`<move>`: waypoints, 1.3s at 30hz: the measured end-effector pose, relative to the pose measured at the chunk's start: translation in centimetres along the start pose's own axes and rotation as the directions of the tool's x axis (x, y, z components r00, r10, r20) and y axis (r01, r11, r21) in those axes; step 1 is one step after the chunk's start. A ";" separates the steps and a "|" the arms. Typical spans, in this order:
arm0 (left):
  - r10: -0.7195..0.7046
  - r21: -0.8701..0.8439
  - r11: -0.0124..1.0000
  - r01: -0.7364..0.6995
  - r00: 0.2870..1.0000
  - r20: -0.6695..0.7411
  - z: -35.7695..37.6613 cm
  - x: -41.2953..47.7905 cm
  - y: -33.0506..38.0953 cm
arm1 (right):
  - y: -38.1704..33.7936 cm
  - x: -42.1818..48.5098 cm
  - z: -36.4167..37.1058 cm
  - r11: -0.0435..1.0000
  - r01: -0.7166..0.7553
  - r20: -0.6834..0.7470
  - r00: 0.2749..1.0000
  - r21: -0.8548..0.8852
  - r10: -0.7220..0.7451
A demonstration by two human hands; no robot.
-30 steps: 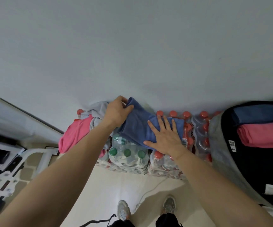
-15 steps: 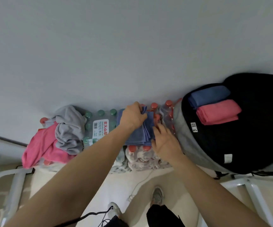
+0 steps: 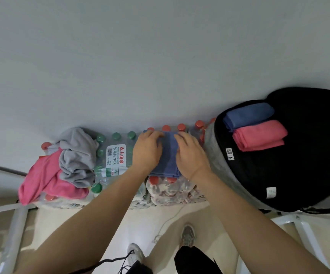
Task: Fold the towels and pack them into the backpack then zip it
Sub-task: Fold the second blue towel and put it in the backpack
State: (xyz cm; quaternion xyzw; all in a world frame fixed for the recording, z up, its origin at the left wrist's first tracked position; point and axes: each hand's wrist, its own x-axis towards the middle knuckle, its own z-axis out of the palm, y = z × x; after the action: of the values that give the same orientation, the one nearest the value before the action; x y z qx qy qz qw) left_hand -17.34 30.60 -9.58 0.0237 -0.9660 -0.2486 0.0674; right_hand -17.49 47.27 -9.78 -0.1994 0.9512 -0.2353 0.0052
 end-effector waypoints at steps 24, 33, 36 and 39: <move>-0.285 0.017 0.958 0.285 0.957 0.052 0.0 -1.1 -3.0 | 0.1 6.3 0.4 0.968 0.097 0.453 0.891 -0.229 0.018; -0.348 -0.191 0.903 0.385 0.916 0.201 -2.6 -0.3 -3.1 | -3.3 10.9 -1.6 0.988 0.124 0.552 0.832 -0.092 -0.053; -0.258 -0.291 0.910 0.295 0.953 0.158 -4.2 -0.8 -2.7 | -4.3 12.0 -2.7 0.991 0.130 0.640 0.763 -0.012 -0.092; -0.236 -0.316 0.902 0.293 0.950 0.205 -5.1 -1.3 -2.7 | -4.9 12.0 -3.7 0.991 0.136 0.669 0.735 0.017 -0.113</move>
State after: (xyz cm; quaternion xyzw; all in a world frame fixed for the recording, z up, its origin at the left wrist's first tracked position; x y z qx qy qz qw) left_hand -15.30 25.95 -6.60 0.1226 -0.8978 -0.4209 -0.0425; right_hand -27.02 40.36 -3.23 -0.3336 0.8744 -0.1325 0.3264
